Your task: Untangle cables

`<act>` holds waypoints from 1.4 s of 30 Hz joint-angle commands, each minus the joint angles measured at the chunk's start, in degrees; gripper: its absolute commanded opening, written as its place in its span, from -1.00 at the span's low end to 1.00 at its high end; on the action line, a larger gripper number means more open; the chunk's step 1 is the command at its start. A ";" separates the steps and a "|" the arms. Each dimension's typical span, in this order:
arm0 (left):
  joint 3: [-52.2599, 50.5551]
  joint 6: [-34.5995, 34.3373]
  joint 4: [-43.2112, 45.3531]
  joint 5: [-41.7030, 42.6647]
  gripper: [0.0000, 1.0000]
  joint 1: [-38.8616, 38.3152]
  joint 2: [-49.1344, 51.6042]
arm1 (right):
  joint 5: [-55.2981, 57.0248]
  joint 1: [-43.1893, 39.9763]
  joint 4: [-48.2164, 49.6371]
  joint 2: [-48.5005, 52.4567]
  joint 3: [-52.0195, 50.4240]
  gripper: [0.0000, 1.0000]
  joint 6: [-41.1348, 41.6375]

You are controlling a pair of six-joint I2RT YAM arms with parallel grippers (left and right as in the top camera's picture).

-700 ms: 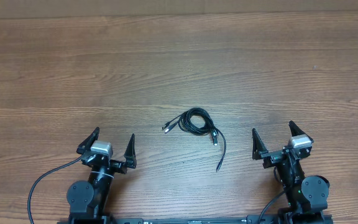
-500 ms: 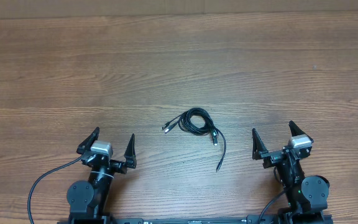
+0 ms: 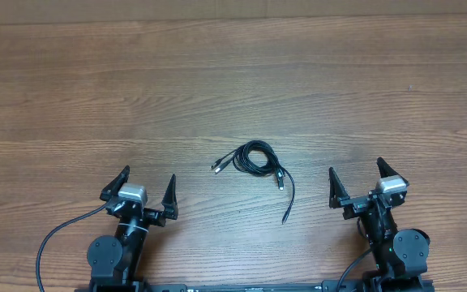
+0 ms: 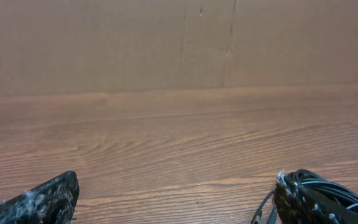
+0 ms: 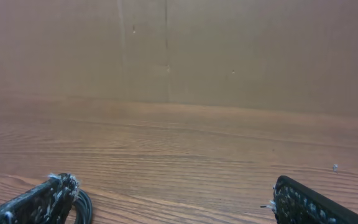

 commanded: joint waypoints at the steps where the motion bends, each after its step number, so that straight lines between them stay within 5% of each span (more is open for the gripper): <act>1: -0.24 1.29 0.02 0.66 0.99 0.42 -0.48 | 0.55 0.22 0.24 -0.46 -0.59 1.00 -0.26; 42: -0.24 1.29 0.02 0.66 0.99 0.42 -0.48 | 0.55 0.22 0.24 -0.46 -0.59 1.00 -0.26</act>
